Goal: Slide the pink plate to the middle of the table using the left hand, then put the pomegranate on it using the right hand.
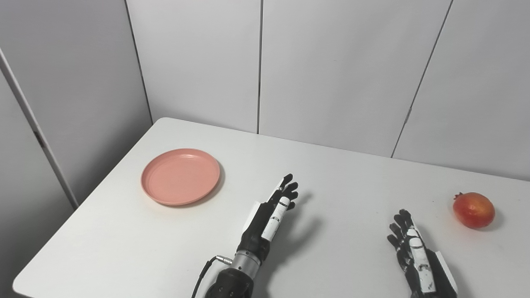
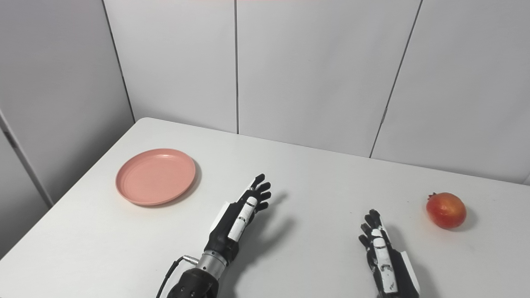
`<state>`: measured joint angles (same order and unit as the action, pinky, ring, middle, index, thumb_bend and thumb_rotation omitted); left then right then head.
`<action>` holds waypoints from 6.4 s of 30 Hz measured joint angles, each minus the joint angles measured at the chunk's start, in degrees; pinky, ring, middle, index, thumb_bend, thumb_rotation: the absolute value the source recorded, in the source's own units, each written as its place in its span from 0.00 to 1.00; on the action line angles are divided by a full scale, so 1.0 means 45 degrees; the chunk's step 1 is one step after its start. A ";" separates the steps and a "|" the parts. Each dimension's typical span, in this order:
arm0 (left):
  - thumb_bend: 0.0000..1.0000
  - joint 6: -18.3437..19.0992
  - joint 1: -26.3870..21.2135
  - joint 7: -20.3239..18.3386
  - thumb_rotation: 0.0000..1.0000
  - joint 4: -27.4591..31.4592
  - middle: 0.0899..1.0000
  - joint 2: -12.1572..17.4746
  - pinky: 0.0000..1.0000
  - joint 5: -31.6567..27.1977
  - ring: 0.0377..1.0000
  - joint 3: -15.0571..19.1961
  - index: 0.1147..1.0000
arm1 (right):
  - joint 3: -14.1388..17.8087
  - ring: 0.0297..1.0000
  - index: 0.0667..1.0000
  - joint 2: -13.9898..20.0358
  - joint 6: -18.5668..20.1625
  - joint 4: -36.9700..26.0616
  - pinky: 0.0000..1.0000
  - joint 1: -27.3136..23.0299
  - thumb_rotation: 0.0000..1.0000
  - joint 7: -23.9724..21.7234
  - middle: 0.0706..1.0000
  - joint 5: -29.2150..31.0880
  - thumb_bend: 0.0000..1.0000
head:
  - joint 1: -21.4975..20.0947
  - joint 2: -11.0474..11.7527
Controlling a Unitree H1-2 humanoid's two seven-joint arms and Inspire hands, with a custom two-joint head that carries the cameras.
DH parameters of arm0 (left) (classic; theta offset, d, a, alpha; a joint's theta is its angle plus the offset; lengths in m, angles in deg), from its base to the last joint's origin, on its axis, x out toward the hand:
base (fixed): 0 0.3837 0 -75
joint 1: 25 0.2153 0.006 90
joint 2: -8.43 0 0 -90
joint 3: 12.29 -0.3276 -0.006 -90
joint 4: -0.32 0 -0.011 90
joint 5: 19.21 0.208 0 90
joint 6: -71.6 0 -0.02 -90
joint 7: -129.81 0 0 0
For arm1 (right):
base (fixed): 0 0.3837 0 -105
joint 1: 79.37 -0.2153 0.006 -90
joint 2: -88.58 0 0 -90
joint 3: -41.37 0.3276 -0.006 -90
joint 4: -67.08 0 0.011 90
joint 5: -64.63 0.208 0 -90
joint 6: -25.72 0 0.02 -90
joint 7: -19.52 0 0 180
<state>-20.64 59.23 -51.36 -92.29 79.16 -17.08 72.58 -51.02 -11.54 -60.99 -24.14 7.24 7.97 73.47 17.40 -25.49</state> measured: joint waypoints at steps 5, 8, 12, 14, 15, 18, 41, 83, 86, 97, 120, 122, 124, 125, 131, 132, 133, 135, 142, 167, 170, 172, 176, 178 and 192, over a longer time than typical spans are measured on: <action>0.44 0.0354 -0.0130 0.0018 1.00 0.1027 0.93 0.0172 0.89 -0.0035 0.91 0.0242 0.93 | 0.0010 1.00 1.00 0.0005 0.0000 0.0007 1.00 -0.0002 1.00 0.0004 1.00 -0.0017 0.10 | 0.0059 0.0020; 0.45 0.0878 -0.0490 0.0033 1.00 0.1743 0.93 0.0299 0.90 -0.0192 0.91 0.0518 0.93 | 0.0006 1.00 1.00 0.0002 0.0000 0.0007 1.00 -0.0006 1.00 0.0020 1.00 -0.0068 0.10 | 0.0078 0.0059; 0.44 0.1254 -0.0970 0.0056 1.00 0.2357 0.94 0.0471 0.91 -0.0485 0.92 0.1026 0.94 | 0.0011 1.00 1.00 -0.0010 -0.0002 0.0009 1.00 -0.0005 1.00 0.0020 1.00 -0.0042 0.09 | 0.0137 0.0117; 0.43 0.1359 -0.1128 0.0051 1.00 0.2599 0.94 0.0572 0.91 -0.0721 0.92 0.1314 0.94 | 0.0013 1.00 1.00 -0.0018 -0.0003 0.0020 1.00 -0.0009 1.00 0.0020 1.00 -0.0014 0.08 | 0.0196 0.0137; 0.43 0.1372 -0.1172 0.0052 1.00 0.2755 0.94 0.0619 0.91 -0.0782 0.92 0.1449 0.93 | 0.0023 1.00 1.00 -0.0023 -0.0010 0.0030 1.00 -0.0010 1.00 0.0016 1.00 0.0011 0.07 | 0.0254 0.0156; 0.45 0.1391 -0.1350 0.0078 1.00 0.3145 0.95 0.0833 0.93 -0.1050 0.93 0.1812 0.94 | 0.0073 1.00 1.00 -0.0035 -0.0074 0.0088 1.00 -0.0011 1.00 -0.0022 1.00 0.0120 0.07 | 0.0293 0.0156; 0.41 0.1665 -0.3143 0.1003 1.00 0.2906 0.95 0.2987 0.94 -0.2170 0.94 0.4832 0.93 | 0.0079 1.00 1.00 0.0170 -0.0219 0.0210 1.00 -0.0049 1.00 -0.0354 1.00 0.0314 0.08 | 0.0645 0.0254; 0.33 0.3665 -0.3821 0.0985 1.00 -0.1790 0.93 0.6237 0.96 -0.6327 0.94 0.7810 0.91 | 0.0128 1.00 1.00 0.0257 -0.0196 0.0186 1.00 -0.0063 1.00 -0.0397 1.00 0.0337 0.06 | 0.1309 0.0352; 0.32 0.3686 -0.3601 0.0865 1.00 -0.1843 0.94 0.6278 0.96 -0.6335 0.94 0.7862 0.92 | 0.0129 1.00 1.00 0.0261 -0.0196 0.0185 1.00 -0.0063 1.00 -0.0399 1.00 0.0336 0.06 | 0.1348 0.0352; 0.30 0.3686 -0.3225 0.0514 1.00 -0.2386 0.94 0.6248 0.97 -0.6459 0.94 0.7928 0.93 | 0.0187 1.00 1.00 0.0294 0.0011 0.0054 1.00 -0.0042 1.00 -0.0388 1.00 0.0470 0.05 | 0.1426 0.0352; 0.33 0.2419 -0.2873 -0.0268 1.00 -0.4911 0.89 0.5971 0.91 -0.6633 0.89 0.7821 0.88 | 0.0269 1.00 1.00 0.0382 0.0152 -0.0119 1.00 0.0049 1.00 -0.0367 1.00 0.0545 0.03 | 0.1504 0.0332; 0.35 0.2278 -0.2873 -0.0289 1.00 -0.4990 0.89 0.5967 0.92 -0.6636 0.90 0.7810 0.88 | 0.0268 1.00 1.00 0.0387 0.0176 -0.0186 1.00 0.0082 1.00 -0.0366 1.00 0.0538 0.03 | 0.1504 0.0332; 0.36 0.2110 -0.2883 -0.0400 1.00 -0.5147 0.90 0.5967 0.92 -0.6663 0.91 0.7797 0.89 | 0.0276 1.00 1.00 0.0391 0.0201 -0.0230 1.00 0.0118 1.00 -0.0365 1.00 0.0547 0.03 | 0.1504 0.0313; 0.36 0.2048 -0.2892 -0.0458 1.00 -0.5211 0.90 0.5967 0.91 -0.6707 0.91 0.7796 0.90 | 0.0280 1.00 1.00 0.0390 0.0227 -0.0243 1.00 0.0128 1.00 -0.0365 1.00 0.0553 0.03 | 0.1504 0.0313; 0.35 0.1689 -0.2922 -0.0816 1.00 -0.5583 0.90 0.5952 0.90 -0.6944 0.89 0.7760 0.89 | 0.0333 1.00 1.00 0.0388 0.0497 -0.0353 1.00 0.0129 1.00 -0.0357 1.00 0.0628 0.02 | 0.1504 0.0293; 0.35 0.1546 -0.2926 -0.0855 1.00 -0.5678 0.90 0.5945 0.91 -0.6922 0.90 0.7695 0.89 | 0.0332 1.00 1.00 0.0386 0.0499 -0.0354 1.00 0.0129 1.00 -0.0354 1.00 0.0625 0.02 | 0.1504 0.0293; 0.35 0.1394 -0.2927 -0.0856 1.00 -0.5733 0.90 0.5942 0.91 -0.6838 0.90 0.7626 0.90 | 0.0332 1.00 1.00 0.0386 0.0501 -0.0355 1.00 0.0129 1.00 -0.0347 1.00 0.0622 0.02 | 0.1485 0.0293; 0.35 0.1205 -0.2927 -0.0856 1.00 -0.5778 0.89 0.5919 0.90 -0.6714 0.90 0.7505 0.89 | 0.0331 1.00 1.00 0.0387 0.0503 -0.0359 1.00 0.0129 1.00 -0.0330 1.00 0.0598 0.03 | 0.1485 0.0293; 0.34 0.0889 -0.2929 -0.0795 1.00 -0.5651 0.93 0.5621 0.94 -0.6552 0.93 0.7068 0.92 | 0.0324 1.00 1.00 0.0387 0.0514 -0.0379 1.00 0.0129 1.00 -0.0311 1.00 0.0541 0.03 | 0.1407 0.0235; 0.35 0.1997 -0.3077 -0.0937 1.00 -0.4542 0.89 0.4755 0.87 -0.6593 0.89 0.5959 0.88 | 0.0259 1.00 1.00 0.0316 0.0513 -0.0429 1.00 0.0132 1.00 -0.0211 1.00 0.0309 0.05 | 0.0782 -0.0078; 0.35 0.2275 -0.3079 -0.0891 1.00 -0.4372 0.89 0.4649 0.88 -0.6573 0.89 0.5758 0.88 | 0.0226 1.00 1.00 0.0308 0.0512 -0.0429 1.00 0.0128 1.00 -0.0192 1.00 0.0257 0.06 | 0.0723 -0.0117; 0.35 0.2363 -0.3080 -0.0875 1.00 -0.4210 0.89 0.4518 0.88 -0.6579 0.89 0.5675 0.88 | 0.0207 1.00 1.00 0.0311 0.0511 -0.0428 1.00 0.0123 1.00 -0.0178 1.00 0.0238 0.07 | 0.0607 -0.0195; 0.38 0.2663 -0.3087 -0.0923 1.00 -0.3974 0.89 0.4384 0.88 -0.6579 0.89 0.5493 0.88 | 0.0191 1.00 1.00 0.0297 0.0509 -0.0424 1.00 0.0118 1.00 -0.0157 1.00 0.0233 0.08 | 0.0470 -0.0273; 0.38 0.2747 -0.3101 -0.0927 1.00 -0.3941 0.89 0.4332 0.88 -0.6572 0.89 0.5410 0.88 | 0.0188 1.00 1.00 0.0279 0.0508 -0.0423 1.00 0.0118 1.00 -0.0131 1.00 0.0230 0.09 | 0.0391 -0.0331; 0.35 0.3299 -0.3255 -0.0984 1.00 -0.3479 0.89 0.3518 0.88 -0.6529 0.89 0.4621 0.88 | 0.0128 1.00 1.00 0.0175 0.0155 -0.0256 1.00 0.0104 1.00 -0.0016 1.00 -0.0082 0.16 | -0.0488 -0.0801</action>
<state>-5.79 44.59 -55.79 -107.94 94.99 -46.46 93.37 -50.45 -10.75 -60.29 -25.29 7.70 7.90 73.10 15.21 -29.09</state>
